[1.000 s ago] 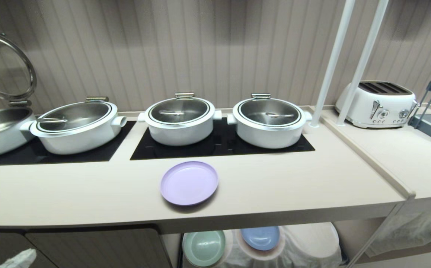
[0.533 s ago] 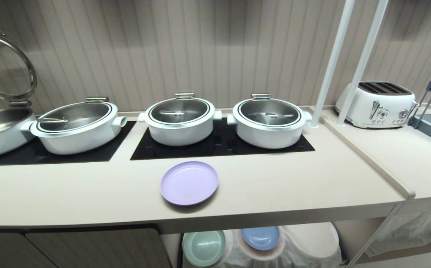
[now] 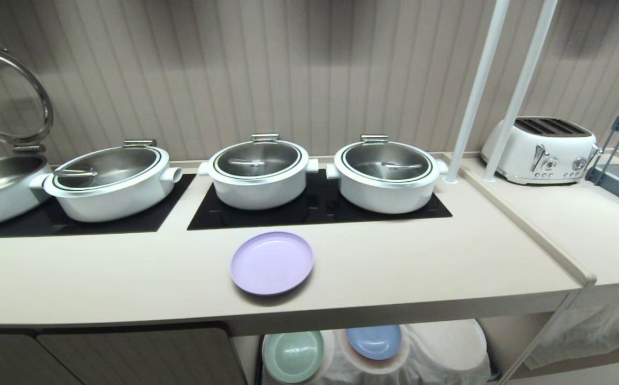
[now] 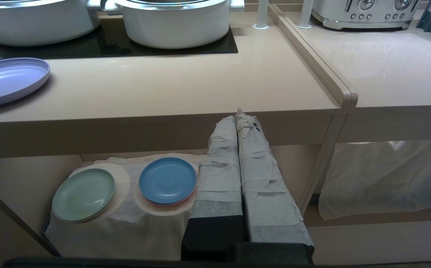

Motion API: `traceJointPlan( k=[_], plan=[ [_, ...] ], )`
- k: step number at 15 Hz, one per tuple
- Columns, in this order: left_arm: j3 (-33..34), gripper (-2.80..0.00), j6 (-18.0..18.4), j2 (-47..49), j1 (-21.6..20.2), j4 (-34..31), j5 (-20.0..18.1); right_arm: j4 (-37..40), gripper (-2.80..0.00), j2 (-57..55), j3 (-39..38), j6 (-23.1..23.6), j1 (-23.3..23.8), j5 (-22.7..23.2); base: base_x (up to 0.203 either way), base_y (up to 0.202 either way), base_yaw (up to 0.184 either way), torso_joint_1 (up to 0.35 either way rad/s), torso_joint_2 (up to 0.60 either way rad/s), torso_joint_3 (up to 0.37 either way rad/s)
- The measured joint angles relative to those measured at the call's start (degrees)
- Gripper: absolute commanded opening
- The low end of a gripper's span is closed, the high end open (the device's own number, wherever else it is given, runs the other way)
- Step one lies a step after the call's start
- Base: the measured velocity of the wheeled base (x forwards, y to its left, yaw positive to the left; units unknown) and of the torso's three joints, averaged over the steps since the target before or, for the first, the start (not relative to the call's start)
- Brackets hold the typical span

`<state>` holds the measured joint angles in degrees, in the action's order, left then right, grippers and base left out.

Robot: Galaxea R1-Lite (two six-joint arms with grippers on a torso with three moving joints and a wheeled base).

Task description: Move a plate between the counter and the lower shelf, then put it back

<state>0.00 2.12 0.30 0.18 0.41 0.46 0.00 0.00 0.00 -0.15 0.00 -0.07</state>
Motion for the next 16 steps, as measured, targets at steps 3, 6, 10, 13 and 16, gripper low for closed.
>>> traceJointPlan(
  k=[3, 6, 10, 13, 16],
  plan=[
    [0.0, -2.80, -0.1, -0.2, 0.0, 0.0, 0.0, 0.0, -2.80, 0.0, 0.0, 0.0, 0.0, 0.0, 0.000, 0.000, 0.000, 0.000, 0.00, 0.000],
    [0.0, -2.80, 0.3, -0.3, 0.0, -0.3, 0.0, 0.0, -2.80, 0.0, 0.0, 0.0, 0.0, 0.0, 0.000, 0.000, 0.000, 0.000, 0.00, 0.000],
    [0.0, -2.80, 0.0, -0.3, 0.0, -0.3, 0.1, 0.0, -2.80, 0.0, 0.0, 0.0, 0.0, 0.0, 0.000, 0.000, 0.000, 0.000, 0.00, 0.000],
    [0.0, -2.80, -0.1, -0.3, 0.0, -0.4, 0.2, 0.0, -2.80, 0.0, 0.0, 0.0, 0.0, 0.0, 0.000, 0.000, 0.000, 0.000, 0.00, 0.000],
    [0.0, -2.80, -0.1, -0.3, 0.0, -0.3, 0.2, 0.0, -2.80, 0.0, 0.0, 0.0, 0.0, 0.0, 0.000, 0.000, 0.000, 0.000, 0.00, 0.000]
  ],
)
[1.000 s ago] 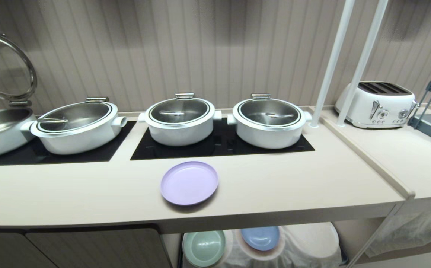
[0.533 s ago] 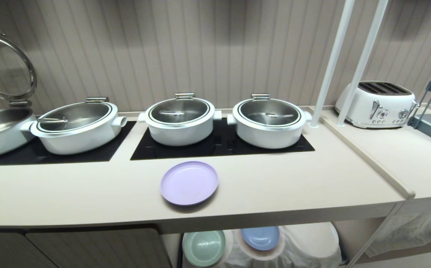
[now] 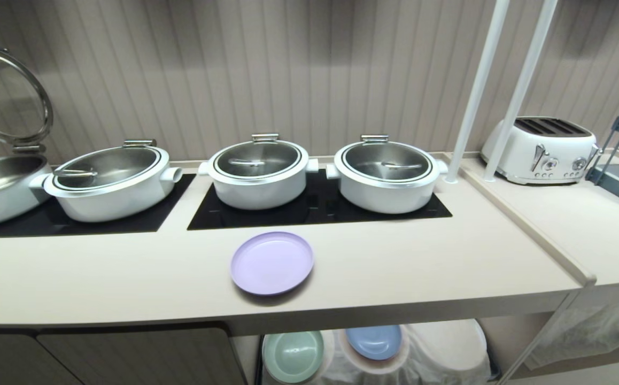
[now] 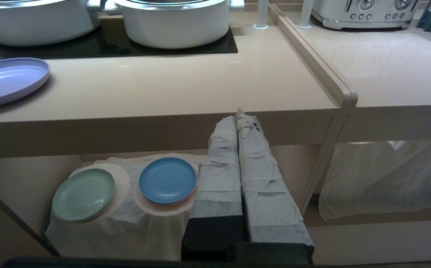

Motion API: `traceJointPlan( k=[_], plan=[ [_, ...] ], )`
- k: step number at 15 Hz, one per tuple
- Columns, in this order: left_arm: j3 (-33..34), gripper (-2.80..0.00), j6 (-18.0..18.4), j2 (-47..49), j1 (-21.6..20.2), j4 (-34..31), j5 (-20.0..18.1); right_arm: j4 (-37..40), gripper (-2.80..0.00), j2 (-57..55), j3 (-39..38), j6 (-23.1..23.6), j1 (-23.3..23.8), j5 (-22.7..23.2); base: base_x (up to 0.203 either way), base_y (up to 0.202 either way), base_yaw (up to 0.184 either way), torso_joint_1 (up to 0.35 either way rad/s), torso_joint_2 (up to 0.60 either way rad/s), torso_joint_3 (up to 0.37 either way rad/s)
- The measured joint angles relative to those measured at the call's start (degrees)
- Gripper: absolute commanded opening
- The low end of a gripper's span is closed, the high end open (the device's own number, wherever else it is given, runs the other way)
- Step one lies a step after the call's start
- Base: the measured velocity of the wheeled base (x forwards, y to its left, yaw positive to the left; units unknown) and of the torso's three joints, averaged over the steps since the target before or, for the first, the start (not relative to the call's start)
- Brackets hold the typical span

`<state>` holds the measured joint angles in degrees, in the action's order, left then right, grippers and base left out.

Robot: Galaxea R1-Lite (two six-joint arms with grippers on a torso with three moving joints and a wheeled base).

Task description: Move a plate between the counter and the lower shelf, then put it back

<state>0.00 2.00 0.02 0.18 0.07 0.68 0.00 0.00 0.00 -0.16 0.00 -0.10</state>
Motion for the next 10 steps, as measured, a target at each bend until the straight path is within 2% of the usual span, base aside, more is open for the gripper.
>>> traceJointPlan(
  k=[10],
  plan=[
    [0.0, -2.80, -0.2, 0.0, 0.0, 0.0, 0.0, 0.0, -2.80, 0.0, 0.0, -0.2, 0.0, 0.0, 0.000, 0.000, 0.000, 0.000, 0.00, 0.000]
  ],
)
